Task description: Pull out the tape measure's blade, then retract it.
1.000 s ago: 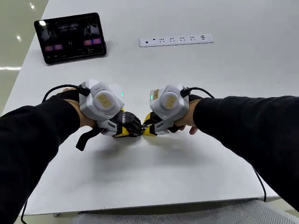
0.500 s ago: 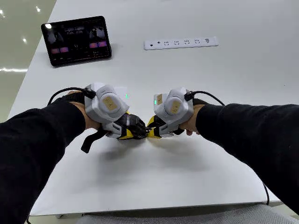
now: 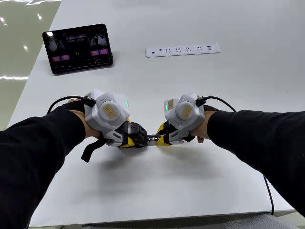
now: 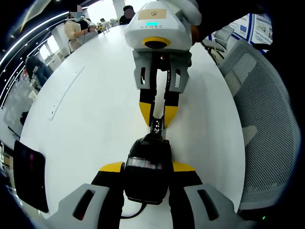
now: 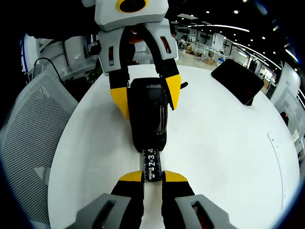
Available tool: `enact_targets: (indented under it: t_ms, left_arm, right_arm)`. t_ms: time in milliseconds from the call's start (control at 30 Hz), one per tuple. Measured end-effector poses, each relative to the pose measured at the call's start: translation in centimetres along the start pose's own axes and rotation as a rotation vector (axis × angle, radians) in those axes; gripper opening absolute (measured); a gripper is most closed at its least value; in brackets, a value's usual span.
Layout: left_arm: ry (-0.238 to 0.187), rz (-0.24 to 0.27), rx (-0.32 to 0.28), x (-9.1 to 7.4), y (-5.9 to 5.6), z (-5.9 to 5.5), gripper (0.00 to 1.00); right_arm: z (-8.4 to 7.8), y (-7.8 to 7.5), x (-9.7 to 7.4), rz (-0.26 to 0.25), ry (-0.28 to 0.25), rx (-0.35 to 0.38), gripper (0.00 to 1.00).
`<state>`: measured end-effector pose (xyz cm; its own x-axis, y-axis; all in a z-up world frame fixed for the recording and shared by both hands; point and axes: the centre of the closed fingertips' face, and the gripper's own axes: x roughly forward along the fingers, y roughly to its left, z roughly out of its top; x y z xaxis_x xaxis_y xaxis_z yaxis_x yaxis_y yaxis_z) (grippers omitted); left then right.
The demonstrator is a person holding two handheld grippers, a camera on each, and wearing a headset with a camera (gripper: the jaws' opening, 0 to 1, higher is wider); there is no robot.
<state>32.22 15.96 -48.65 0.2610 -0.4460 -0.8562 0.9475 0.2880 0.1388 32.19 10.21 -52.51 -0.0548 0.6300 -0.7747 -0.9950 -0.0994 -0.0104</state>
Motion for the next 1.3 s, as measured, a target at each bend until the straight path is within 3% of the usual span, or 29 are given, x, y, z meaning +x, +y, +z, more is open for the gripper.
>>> enact_targets:
  t_ms: [1300]
  left_arm:
    - [0.001,-0.002,0.003,-0.2,0.0,0.2,0.30]
  right_arm:
    - [-3.1,-0.4,-2.6,-0.002,0.038,0.038,0.10]
